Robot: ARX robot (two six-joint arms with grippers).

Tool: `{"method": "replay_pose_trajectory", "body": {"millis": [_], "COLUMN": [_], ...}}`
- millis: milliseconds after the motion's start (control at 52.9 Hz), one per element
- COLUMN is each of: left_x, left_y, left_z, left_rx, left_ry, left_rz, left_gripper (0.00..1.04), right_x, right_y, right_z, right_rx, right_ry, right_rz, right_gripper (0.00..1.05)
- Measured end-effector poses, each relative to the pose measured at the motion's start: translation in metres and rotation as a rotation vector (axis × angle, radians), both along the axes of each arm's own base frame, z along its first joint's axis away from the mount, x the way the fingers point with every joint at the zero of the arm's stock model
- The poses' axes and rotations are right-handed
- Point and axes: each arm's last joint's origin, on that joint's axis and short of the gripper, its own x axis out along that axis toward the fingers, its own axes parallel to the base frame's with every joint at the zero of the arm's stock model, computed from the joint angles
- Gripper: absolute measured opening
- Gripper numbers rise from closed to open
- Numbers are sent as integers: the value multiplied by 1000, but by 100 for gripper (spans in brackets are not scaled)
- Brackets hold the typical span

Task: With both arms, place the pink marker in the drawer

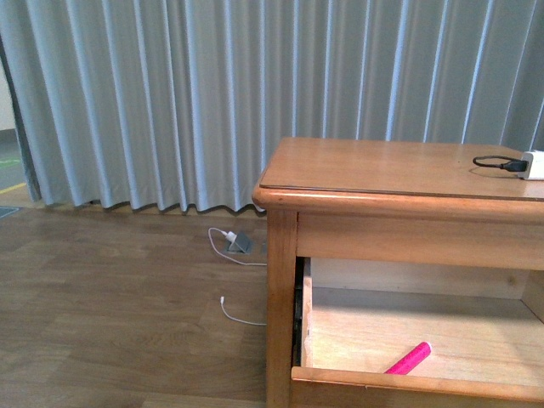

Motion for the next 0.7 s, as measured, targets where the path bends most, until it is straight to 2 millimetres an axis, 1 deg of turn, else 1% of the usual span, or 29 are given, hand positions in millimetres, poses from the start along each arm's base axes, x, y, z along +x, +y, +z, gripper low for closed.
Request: {"method": "replay_pose_trajectory", "body": {"millis": [132,265,473,699], "left_x": [0,0,0,0], "left_y": [0,0,0,0], "left_z": [0,0,0,0], "left_rx": [0,0,0,0], "left_ry": [0,0,0,0], "left_rz": [0,0,0,0], "left_gripper": [99,99,99,99], "right_x": [26,44,77,111], "right_y": [0,-4,-12,-15], "right_z": [-14,-23,-31,-42], "right_rx": [-45,-50,-52,-2], "right_ry": [18,11,-61,-156], "right_rz": [-54,-107,-165,-169], "right_gripper": [96,96,96,96]}}
